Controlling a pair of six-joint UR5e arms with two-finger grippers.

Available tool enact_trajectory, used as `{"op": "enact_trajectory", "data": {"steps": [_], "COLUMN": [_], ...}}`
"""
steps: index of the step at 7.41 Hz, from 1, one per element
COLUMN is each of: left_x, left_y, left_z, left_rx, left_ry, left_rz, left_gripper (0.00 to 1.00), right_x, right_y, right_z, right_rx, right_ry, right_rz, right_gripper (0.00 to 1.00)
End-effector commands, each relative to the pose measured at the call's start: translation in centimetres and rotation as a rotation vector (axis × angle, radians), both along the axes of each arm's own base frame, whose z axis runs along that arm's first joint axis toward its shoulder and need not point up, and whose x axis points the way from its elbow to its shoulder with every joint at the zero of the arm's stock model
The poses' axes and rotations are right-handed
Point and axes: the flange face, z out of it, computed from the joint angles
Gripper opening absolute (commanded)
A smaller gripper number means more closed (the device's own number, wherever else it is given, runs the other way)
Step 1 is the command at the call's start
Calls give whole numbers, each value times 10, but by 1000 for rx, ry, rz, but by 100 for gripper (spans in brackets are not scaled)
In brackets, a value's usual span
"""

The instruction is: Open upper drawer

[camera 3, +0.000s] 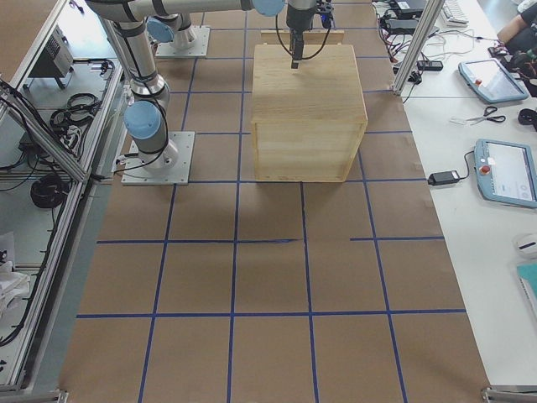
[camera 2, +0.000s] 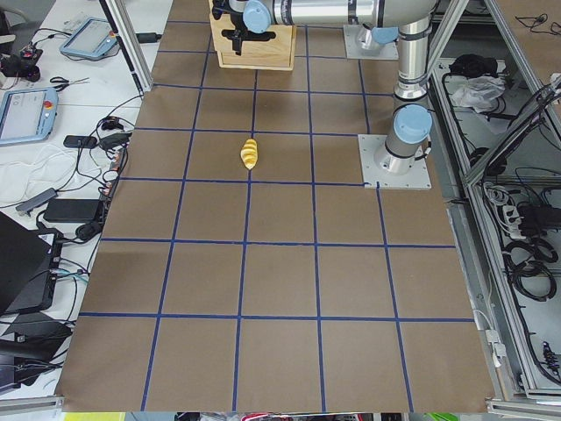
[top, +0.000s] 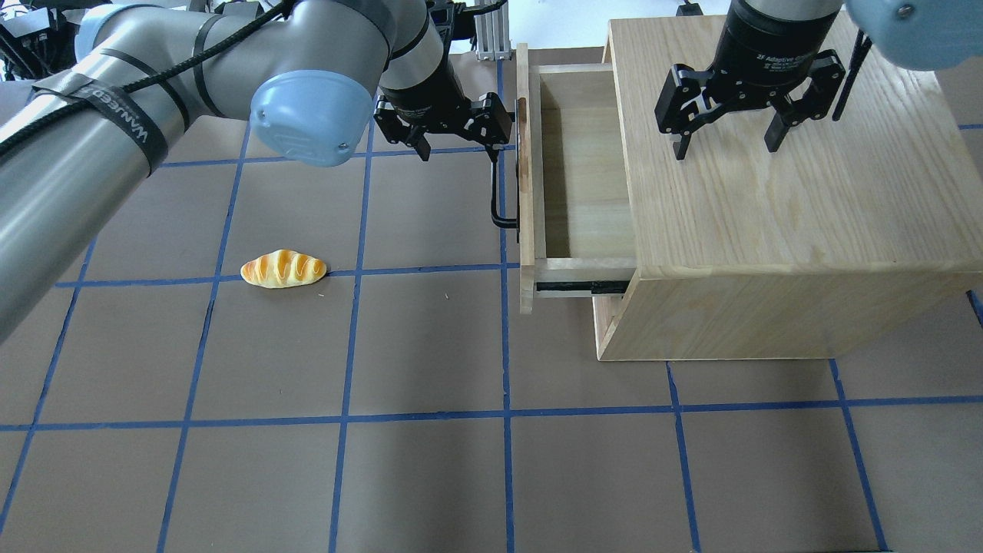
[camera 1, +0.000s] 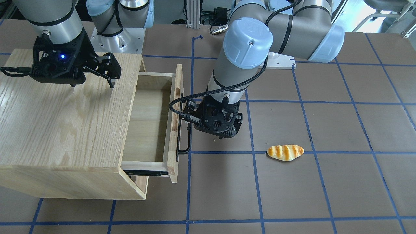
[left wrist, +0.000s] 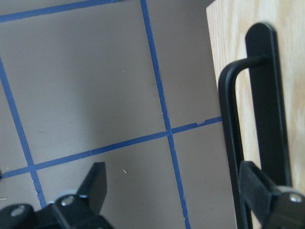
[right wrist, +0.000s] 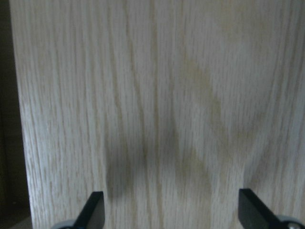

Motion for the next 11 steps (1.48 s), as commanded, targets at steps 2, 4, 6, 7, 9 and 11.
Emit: {"op": "enact_trajectory", "data": {"steps": [2,4,6,7,9,11], "left_x": [-4,-3,0,4,8,12], "left_y": [-1,-4,-6,-7,-6,-6], "left_z": [-6,-13,-12,-13,-10,-9], "left_rx": [9,14,10,2,5,0], "left_ry": [22,12,-2,-39,-45,-72], "left_rz": [-8,-13,-10,-7,-6,-2], "left_gripper": [100,100,100,100,100,100], "right_x": [0,0,-1,0,0,0], "right_y": [0,0,0,0,0,0], "right_z": [0,0,0,0,0,0], "right_rx": [0,0,0,0,0,0], "right_ry": [0,0,0,0,0,0], "right_rz": [-1,-1,-2,-1,1,-1], "right_gripper": [100,100,100,100,100,100]}}
